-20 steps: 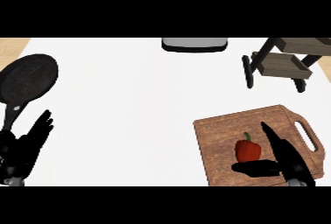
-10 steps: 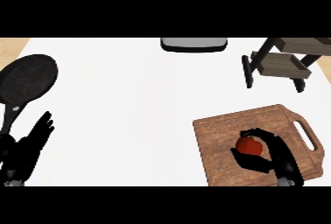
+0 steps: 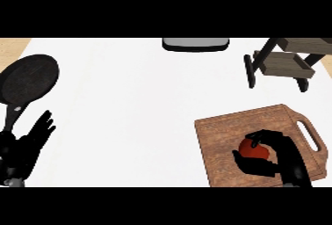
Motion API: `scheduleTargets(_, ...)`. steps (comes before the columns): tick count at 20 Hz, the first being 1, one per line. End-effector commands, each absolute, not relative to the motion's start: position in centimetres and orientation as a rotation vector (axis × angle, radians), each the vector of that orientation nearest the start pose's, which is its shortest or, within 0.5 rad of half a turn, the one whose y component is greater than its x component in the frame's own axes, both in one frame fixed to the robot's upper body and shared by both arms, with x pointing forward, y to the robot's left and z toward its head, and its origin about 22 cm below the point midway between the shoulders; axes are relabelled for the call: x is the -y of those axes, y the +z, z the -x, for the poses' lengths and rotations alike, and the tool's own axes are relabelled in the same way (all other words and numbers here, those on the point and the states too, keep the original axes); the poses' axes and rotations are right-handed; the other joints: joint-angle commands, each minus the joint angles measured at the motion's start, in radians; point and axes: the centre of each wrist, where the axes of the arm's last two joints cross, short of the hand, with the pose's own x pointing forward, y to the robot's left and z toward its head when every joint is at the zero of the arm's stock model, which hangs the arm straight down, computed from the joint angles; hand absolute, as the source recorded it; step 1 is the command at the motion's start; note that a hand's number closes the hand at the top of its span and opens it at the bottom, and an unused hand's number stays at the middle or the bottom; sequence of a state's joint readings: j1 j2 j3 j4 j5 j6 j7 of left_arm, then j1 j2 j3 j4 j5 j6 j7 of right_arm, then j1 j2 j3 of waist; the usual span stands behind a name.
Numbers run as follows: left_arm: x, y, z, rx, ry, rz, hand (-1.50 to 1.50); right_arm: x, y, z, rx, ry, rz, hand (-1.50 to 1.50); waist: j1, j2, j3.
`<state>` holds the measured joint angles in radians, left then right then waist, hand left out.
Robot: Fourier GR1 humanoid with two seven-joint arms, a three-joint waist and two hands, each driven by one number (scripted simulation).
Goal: Pick the bell pepper from the cutting board and place it in the tiered basket
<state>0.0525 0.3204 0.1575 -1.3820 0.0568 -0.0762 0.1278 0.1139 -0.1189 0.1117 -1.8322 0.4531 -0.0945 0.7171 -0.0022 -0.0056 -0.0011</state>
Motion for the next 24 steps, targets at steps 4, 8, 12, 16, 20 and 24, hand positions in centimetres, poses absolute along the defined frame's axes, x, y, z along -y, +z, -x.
scheduleTargets(4,-35.0,-1.0,-23.4,1.218,-0.137,-0.26,0.0,16.5,12.1,-22.7,1.236,0.766,0.782,1.5,0.085,-0.002,-0.02)
scheduleTargets(8,-35.1,-1.4,-23.4,1.195,-0.086,-0.256,0.0,13.1,18.1,-22.2,1.296,0.801,0.978,1.5,0.046,-0.01,-0.013)
scheduleTargets(12,-35.6,-2.0,-22.6,1.172,-0.091,-0.277,0.0,10.5,23.2,-21.3,1.384,0.709,1.125,1.5,0.025,-0.017,-0.01)
scheduleTargets(16,-36.1,-1.7,-22.4,1.181,-0.084,-0.284,0.0,9.3,28.0,-21.7,1.451,0.61,1.19,1.5,0.013,-0.016,-0.007)
scheduleTargets(20,-35.9,-3.0,-21.7,1.171,-0.071,-0.248,0.0,7.8,32.2,-22.9,1.494,0.563,1.179,1.5,0.009,-0.009,-0.005)
scheduleTargets(24,-35.4,-1.9,-21.7,1.2,-0.075,-0.275,0.0,8.1,36.0,-25.6,1.495,0.489,1.156,1.5,0.018,-0.004,-0.002)
